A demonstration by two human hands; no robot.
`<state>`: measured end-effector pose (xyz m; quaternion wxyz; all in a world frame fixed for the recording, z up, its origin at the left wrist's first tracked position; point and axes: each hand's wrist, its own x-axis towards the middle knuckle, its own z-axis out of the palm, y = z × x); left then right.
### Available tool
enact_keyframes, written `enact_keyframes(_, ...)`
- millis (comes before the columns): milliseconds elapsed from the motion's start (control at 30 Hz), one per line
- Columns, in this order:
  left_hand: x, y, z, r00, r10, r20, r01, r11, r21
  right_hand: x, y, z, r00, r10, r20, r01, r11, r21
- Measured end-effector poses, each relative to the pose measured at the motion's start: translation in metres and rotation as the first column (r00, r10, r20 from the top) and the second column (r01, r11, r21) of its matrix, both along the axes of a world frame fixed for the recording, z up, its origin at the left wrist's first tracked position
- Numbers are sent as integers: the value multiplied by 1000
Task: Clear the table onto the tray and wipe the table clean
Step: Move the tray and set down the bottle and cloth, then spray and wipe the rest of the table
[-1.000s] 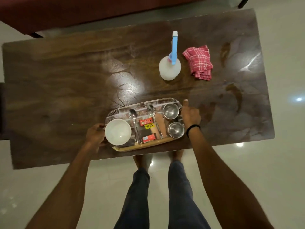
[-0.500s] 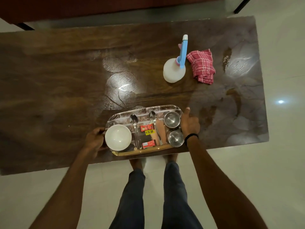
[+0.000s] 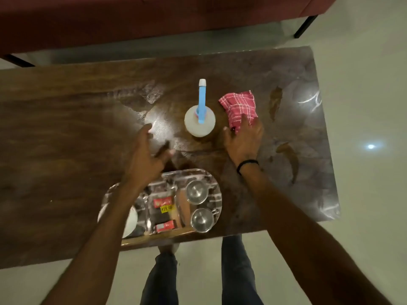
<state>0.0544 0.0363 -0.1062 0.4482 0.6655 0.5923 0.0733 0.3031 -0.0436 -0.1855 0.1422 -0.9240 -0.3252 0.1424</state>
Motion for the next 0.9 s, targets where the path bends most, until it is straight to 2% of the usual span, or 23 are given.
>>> enact_keyframes(100,78,2,-20,998,-23,62,20,999,51,23,35,-16,980,195,-49,-199,971,-129)
enact_keyframes(167,117,4,-38,996,68,64,-71,997,39,37,42,-22,957,288,-31,-289,942,-171)
enact_keyframes(233,143,4,-40,965,260,-40,-261,965,-33,50,37,-26,941,337,-6,-333,927,-170)
enact_keyframes(300,157,5,-44,937,348,-29,-349,932,-103,66,22,-27,943,333,22,-327,934,-144)
enact_keyframes(367,163,10,-47,954,290,-74,-289,957,27,81,-1,-28,956,293,36,-287,951,-117)
enact_keyframes(467,169,18,-71,941,336,-48,-318,924,214,108,-39,-34,964,258,64,-249,961,-124)
enact_keyframes(600,209,-5,-21,959,281,-22,-253,894,370,137,-69,-36,974,216,68,-205,969,-140)
enact_keyframes(667,214,-10,-23,923,366,114,-382,851,361,144,-78,-36,976,208,66,-197,971,-134)
enact_keyframes(700,216,-10,-28,918,369,144,-396,845,359,147,-81,-35,976,207,66,-198,972,-130)
enact_keyframes(800,234,-21,-20,926,341,162,-373,888,267,149,-83,-34,977,202,62,-193,974,-122)
enact_keyframes(900,248,-31,-18,942,269,201,-319,906,278,146,-81,-33,982,179,54,-172,978,-119)
